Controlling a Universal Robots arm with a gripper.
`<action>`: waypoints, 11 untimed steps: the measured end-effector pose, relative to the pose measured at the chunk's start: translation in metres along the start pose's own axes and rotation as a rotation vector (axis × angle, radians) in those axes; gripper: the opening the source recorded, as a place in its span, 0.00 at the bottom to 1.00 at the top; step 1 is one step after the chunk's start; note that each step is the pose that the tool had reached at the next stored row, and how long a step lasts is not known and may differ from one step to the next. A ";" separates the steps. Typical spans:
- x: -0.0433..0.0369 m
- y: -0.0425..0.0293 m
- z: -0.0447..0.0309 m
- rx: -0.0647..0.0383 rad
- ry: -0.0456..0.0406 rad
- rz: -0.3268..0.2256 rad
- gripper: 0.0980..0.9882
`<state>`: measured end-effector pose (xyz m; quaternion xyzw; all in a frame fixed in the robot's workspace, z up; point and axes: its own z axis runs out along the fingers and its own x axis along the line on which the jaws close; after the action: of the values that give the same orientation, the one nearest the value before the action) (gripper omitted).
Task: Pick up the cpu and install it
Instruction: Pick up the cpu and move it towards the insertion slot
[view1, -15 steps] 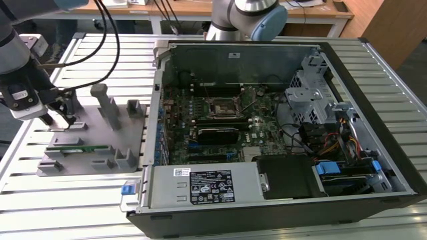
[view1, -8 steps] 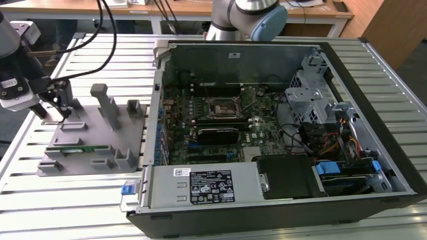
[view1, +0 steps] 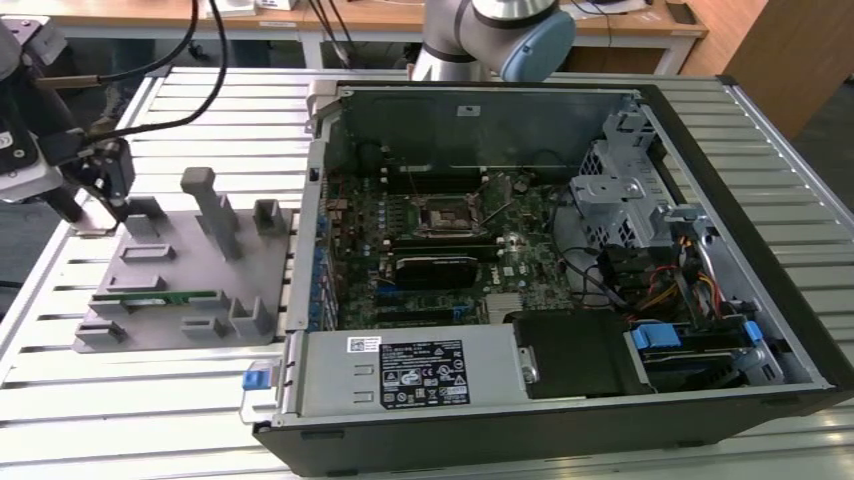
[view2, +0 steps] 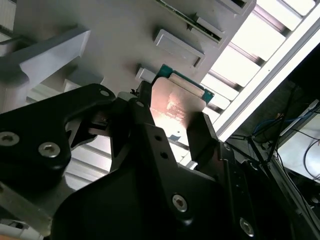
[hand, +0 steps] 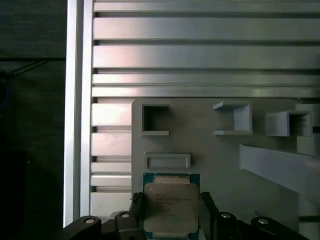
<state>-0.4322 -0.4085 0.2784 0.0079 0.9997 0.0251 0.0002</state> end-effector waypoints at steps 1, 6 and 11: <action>0.0000 0.0001 -0.0026 0.000 -0.0001 0.000 0.48; 0.0000 0.0010 -0.0186 -0.001 -0.0001 0.000 0.48; 0.0000 0.0017 -0.0348 -0.001 0.0001 0.000 0.48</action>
<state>-0.4322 -0.4085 0.3132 0.0079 0.9996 0.0257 0.0001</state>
